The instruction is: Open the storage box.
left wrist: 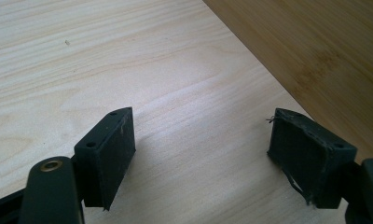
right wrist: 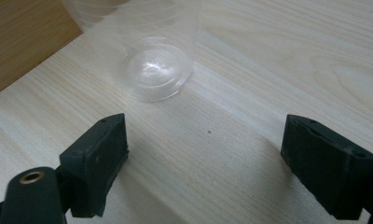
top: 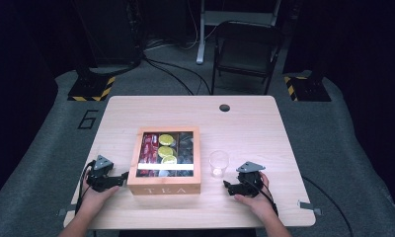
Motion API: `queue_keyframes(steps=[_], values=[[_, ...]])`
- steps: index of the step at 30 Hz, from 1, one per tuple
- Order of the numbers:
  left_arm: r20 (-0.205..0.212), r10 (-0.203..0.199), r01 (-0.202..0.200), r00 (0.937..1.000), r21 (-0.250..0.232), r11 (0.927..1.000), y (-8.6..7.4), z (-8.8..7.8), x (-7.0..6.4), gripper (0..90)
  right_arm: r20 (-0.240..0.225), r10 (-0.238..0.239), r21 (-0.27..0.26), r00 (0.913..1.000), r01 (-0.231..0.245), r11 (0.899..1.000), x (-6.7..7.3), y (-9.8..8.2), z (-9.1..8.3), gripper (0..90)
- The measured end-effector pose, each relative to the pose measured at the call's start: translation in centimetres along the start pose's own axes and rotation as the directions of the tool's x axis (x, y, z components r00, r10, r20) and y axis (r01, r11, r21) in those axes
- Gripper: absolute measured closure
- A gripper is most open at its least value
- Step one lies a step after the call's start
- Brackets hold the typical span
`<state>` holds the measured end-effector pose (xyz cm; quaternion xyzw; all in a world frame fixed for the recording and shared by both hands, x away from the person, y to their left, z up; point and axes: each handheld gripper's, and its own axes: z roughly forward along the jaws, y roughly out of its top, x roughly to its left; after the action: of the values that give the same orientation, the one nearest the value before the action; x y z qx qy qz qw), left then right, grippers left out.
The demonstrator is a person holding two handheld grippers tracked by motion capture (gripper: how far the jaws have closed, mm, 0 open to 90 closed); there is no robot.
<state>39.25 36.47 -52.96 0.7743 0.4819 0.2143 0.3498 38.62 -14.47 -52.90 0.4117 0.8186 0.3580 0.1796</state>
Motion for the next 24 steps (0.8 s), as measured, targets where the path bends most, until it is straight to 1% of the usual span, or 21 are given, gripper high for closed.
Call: queue_keyframes(steps=[24], values=[[0.013,0.007,-0.007,0.9999,-0.004,1.0,0.02,0.04,0.16,22.0,-0.003,0.004,-0.001,1.0,-0.004,1.0,0.03,0.01,0.0,14.4]])
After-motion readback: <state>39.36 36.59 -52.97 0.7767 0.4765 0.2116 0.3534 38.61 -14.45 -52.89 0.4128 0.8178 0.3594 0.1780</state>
